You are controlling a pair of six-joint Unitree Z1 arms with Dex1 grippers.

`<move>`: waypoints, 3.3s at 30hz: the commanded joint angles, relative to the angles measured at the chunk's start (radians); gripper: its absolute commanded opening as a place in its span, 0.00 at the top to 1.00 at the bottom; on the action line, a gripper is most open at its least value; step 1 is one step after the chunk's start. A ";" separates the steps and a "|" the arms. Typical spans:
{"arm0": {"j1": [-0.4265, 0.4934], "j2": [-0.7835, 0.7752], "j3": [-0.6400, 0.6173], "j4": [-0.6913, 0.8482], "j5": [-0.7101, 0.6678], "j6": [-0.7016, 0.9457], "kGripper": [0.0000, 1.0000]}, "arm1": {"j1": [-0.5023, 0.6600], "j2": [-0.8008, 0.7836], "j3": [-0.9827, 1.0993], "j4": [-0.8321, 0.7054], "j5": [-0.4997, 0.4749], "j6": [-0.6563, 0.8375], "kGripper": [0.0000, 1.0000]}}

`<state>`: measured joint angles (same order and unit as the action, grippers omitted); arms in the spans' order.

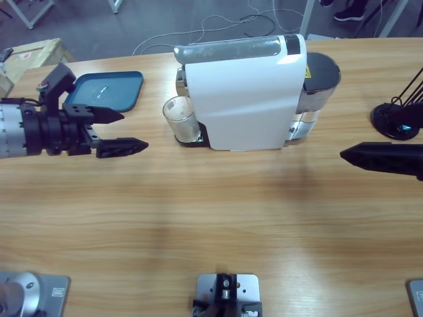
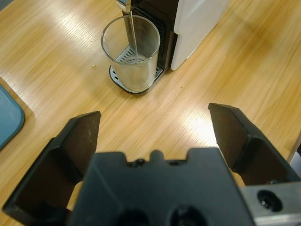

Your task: Pour coffee

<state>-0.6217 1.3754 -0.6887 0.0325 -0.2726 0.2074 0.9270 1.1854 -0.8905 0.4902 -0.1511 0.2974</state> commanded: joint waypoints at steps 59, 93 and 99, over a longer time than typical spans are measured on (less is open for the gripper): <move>0.043 -0.032 0.069 -0.111 -0.031 0.098 0.01 | 0.018 0.022 0.067 0.076 -0.021 0.006 0.00; 0.068 0.472 0.069 -0.637 -0.181 0.159 0.01 | 0.018 0.119 0.118 0.003 0.054 0.006 0.00; 0.068 0.502 0.070 -0.637 -0.183 0.161 0.01 | 0.018 0.151 0.102 -0.007 0.061 0.005 0.00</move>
<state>-0.5639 1.8111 -0.6393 -0.5914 -0.4427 0.3611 0.9357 1.2766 -0.7983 0.5005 -0.1068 0.2974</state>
